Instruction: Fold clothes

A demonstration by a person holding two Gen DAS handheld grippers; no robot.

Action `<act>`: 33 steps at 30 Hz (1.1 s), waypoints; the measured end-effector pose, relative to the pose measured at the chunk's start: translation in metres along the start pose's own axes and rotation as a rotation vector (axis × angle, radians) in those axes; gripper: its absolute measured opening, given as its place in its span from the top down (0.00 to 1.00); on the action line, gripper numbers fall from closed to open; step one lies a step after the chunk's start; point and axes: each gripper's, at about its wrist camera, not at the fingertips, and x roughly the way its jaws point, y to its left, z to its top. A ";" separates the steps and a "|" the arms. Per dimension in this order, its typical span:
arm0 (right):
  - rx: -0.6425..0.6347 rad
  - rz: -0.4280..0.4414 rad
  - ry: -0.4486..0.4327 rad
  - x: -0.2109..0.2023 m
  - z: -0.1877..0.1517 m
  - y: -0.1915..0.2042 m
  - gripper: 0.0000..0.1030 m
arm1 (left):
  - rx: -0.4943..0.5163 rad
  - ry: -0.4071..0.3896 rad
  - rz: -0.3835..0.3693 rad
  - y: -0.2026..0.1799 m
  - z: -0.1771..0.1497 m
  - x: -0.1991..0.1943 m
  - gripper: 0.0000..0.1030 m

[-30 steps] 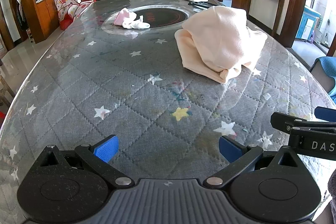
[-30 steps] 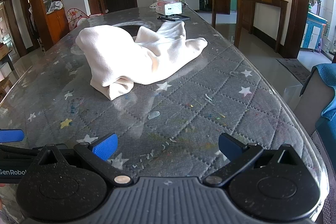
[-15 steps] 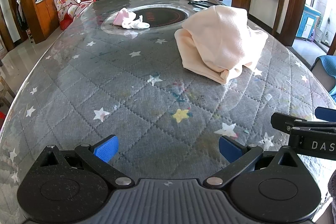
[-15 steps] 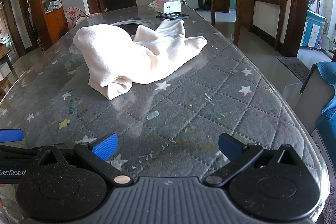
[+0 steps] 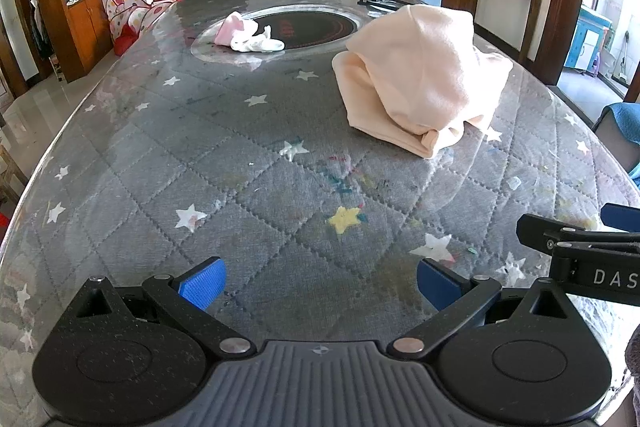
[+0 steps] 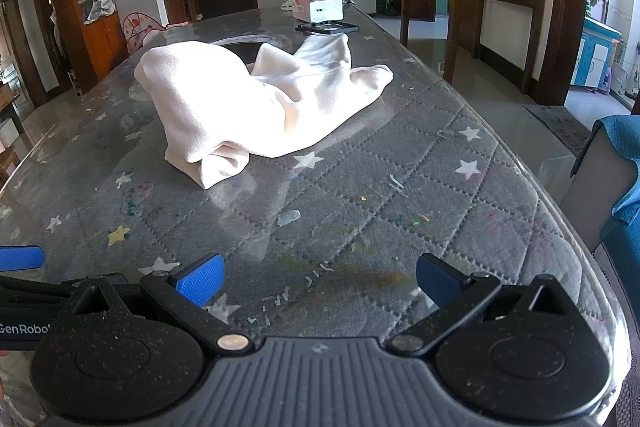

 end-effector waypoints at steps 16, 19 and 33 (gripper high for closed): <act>0.001 0.004 -0.004 0.002 0.001 0.001 0.00 | -0.001 -0.003 0.007 0.001 0.005 0.002 0.00; 0.004 0.004 -0.006 0.003 0.002 0.001 0.00 | -0.001 -0.004 0.006 0.001 0.006 0.002 0.00; -0.021 0.007 -0.033 0.008 0.014 0.003 0.00 | -0.002 -0.026 -0.009 0.005 0.019 0.004 0.00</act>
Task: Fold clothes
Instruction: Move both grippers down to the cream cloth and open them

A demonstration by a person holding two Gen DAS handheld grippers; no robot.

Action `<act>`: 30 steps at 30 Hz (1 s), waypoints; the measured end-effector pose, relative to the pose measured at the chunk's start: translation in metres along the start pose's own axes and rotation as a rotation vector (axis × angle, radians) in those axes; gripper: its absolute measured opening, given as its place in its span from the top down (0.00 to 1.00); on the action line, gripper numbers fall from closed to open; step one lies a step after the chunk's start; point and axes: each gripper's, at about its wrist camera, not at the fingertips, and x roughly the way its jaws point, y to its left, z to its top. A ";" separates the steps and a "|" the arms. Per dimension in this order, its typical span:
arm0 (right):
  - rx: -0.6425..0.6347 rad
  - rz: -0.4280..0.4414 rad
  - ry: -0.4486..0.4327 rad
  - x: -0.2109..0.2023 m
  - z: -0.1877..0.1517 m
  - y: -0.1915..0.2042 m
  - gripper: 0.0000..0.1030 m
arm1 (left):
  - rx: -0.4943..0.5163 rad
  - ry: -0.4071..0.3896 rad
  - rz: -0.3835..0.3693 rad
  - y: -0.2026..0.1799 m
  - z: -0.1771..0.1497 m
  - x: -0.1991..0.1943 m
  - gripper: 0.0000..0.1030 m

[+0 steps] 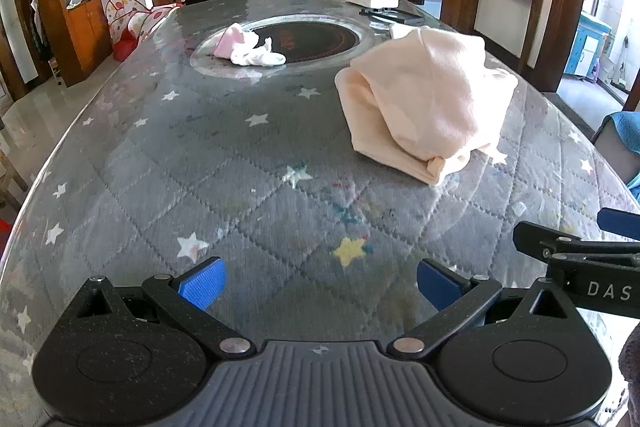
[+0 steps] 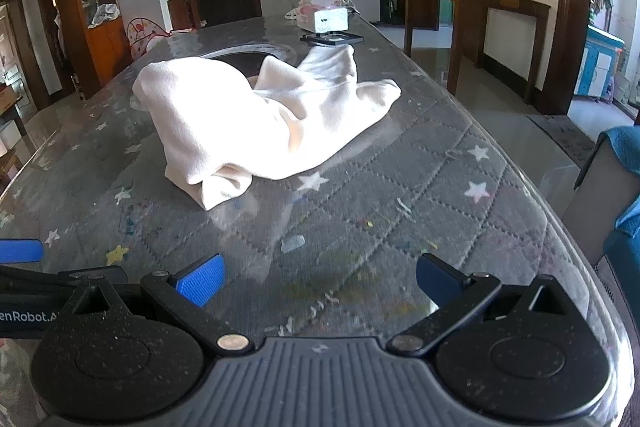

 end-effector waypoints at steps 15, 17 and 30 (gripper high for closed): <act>-0.049 0.040 -0.112 -0.001 0.034 0.000 0.01 | -0.007 -0.057 -0.037 0.007 0.022 0.003 0.00; -0.052 0.054 -0.128 -0.003 0.041 0.000 0.01 | -0.016 -0.059 -0.027 0.011 0.023 0.003 0.00; -0.162 0.187 -0.218 0.001 0.093 0.034 0.14 | -0.042 -0.052 -0.012 0.023 0.028 0.005 0.00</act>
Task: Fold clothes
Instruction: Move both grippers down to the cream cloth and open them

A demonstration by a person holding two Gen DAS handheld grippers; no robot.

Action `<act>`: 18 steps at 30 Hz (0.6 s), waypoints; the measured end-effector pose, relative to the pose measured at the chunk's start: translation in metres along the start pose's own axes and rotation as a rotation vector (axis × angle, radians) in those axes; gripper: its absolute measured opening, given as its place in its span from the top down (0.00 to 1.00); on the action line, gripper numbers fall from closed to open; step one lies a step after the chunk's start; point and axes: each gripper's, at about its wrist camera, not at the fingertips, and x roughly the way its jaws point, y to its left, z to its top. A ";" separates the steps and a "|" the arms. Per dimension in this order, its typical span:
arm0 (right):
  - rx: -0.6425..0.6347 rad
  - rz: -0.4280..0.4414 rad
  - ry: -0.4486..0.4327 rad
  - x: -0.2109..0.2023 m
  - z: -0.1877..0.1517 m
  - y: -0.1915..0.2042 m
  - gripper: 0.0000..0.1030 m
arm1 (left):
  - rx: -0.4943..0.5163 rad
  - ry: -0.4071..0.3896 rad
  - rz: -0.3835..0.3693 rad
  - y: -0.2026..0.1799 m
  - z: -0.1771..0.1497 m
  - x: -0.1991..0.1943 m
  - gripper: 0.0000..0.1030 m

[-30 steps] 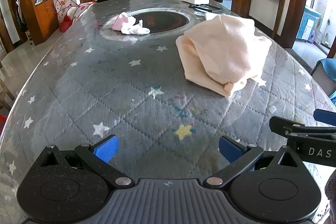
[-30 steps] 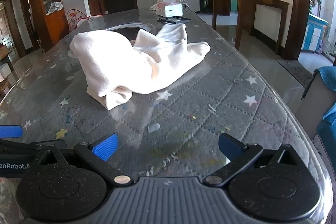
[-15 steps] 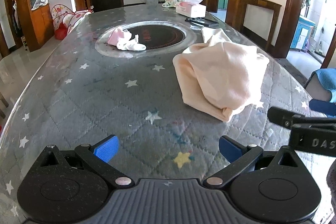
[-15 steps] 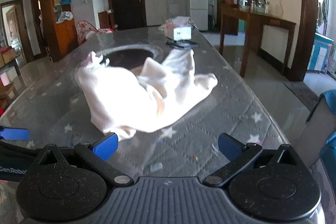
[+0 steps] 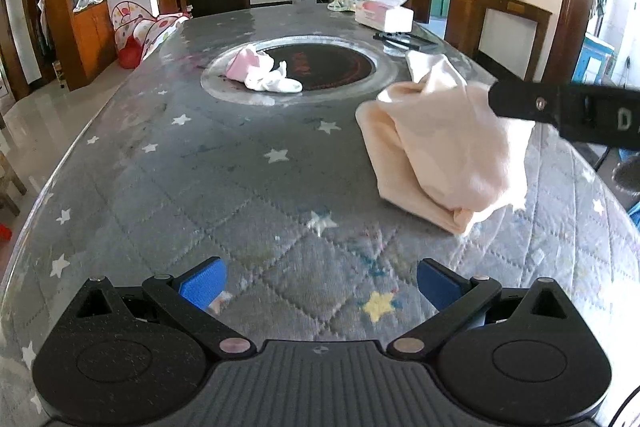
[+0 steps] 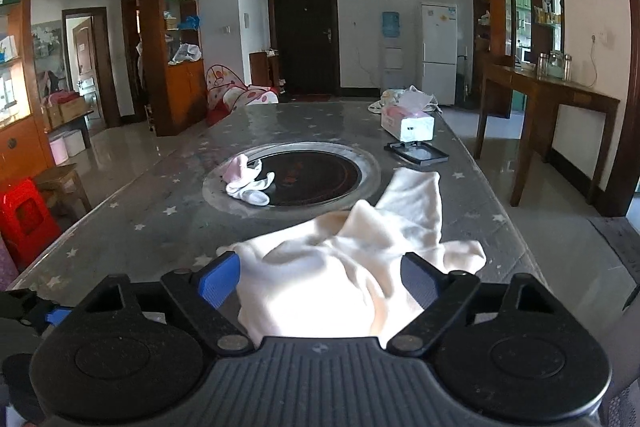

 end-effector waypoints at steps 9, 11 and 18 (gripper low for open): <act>0.038 0.022 0.008 0.003 0.008 -0.012 0.18 | -0.008 -0.057 -0.001 -0.002 0.035 -0.001 0.00; 0.053 0.029 0.005 0.004 0.011 -0.015 0.19 | -0.006 -0.064 0.005 -0.003 0.041 0.000 0.00; 0.076 0.023 0.002 0.011 0.021 -0.023 0.23 | -0.018 -0.078 0.008 -0.003 0.055 0.004 0.00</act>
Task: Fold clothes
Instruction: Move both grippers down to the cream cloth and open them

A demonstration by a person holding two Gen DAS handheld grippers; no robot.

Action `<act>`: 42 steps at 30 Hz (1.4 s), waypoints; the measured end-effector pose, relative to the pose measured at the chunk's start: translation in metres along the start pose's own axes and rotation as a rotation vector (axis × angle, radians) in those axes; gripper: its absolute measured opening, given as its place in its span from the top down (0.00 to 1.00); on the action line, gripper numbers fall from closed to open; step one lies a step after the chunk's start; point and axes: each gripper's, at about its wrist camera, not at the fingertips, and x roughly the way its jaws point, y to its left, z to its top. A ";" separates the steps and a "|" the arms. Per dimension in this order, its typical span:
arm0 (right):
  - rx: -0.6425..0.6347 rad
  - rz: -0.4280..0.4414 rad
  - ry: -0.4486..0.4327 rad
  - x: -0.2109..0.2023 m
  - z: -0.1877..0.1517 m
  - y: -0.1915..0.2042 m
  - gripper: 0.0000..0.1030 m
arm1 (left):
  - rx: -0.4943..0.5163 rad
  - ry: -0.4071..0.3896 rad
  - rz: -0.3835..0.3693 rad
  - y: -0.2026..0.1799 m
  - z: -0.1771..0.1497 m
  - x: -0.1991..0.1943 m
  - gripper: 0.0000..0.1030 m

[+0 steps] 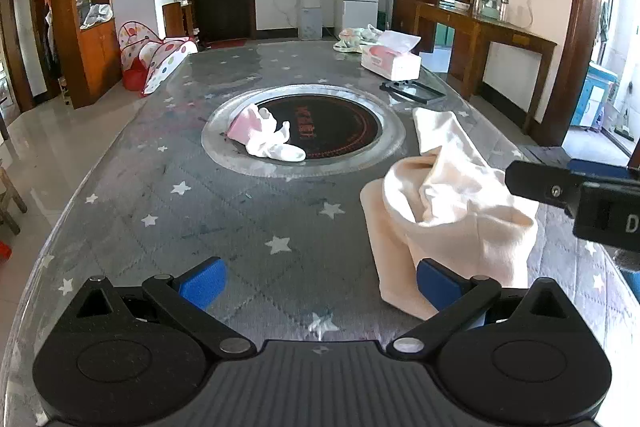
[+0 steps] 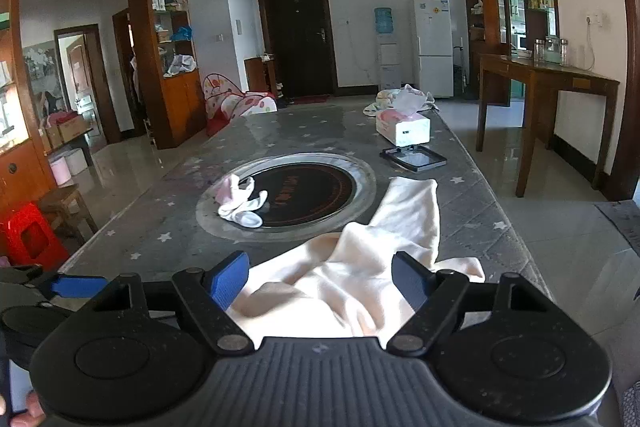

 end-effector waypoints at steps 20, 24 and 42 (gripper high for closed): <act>-0.005 0.052 0.160 0.042 -0.027 -0.014 0.64 | -0.172 0.025 -0.180 0.011 0.034 0.034 0.10; -0.023 0.073 0.167 0.034 -0.034 -0.012 0.73 | -0.120 0.055 -0.180 0.001 0.023 0.044 0.17; -0.086 0.123 0.177 0.011 -0.035 -0.003 0.70 | -0.032 0.154 -0.237 0.008 -0.029 0.049 0.81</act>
